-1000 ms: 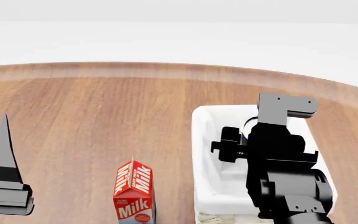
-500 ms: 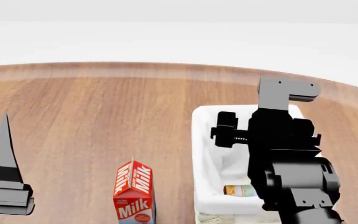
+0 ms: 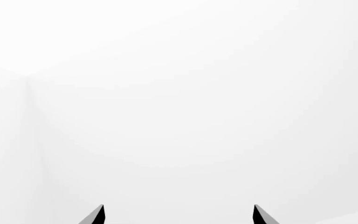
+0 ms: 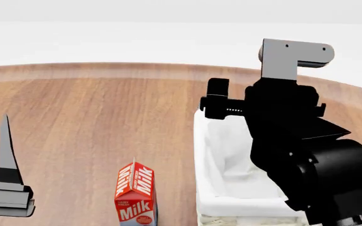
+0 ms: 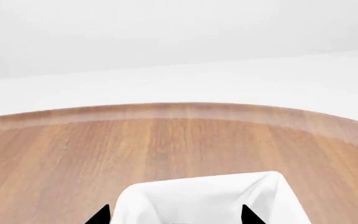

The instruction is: Pick up the alphabet soup and the tomato sauce, and put them in the basket.

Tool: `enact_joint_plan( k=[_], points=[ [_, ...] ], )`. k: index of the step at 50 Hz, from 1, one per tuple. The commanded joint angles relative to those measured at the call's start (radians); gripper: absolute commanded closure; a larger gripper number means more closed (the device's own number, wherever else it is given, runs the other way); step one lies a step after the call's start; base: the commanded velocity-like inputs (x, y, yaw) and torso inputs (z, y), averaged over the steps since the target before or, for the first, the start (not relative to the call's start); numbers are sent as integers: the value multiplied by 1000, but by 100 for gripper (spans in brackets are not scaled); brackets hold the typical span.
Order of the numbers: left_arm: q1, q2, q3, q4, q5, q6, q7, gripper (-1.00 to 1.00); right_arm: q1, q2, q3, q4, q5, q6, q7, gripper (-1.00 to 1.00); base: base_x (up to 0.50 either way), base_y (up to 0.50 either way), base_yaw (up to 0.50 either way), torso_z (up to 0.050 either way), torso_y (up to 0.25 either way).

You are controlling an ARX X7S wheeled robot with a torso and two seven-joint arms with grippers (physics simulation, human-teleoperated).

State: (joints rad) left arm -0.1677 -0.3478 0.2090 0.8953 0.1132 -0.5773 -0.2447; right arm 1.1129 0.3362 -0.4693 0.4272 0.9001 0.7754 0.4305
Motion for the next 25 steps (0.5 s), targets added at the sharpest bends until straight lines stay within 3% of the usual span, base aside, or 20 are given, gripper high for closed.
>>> enact_joint_plan(
  k=[1,25],
  points=[
    [-11,-1,2,11,-1,-16,2,-100,-68,72,48,-283,131,129,85,-100,0,0,0,0,0],
    [-9,-4,16,9,1,-12,-5,-100,-304,213,127,-853,523,335,290,-100,0,0,0,0,0]
  ],
)
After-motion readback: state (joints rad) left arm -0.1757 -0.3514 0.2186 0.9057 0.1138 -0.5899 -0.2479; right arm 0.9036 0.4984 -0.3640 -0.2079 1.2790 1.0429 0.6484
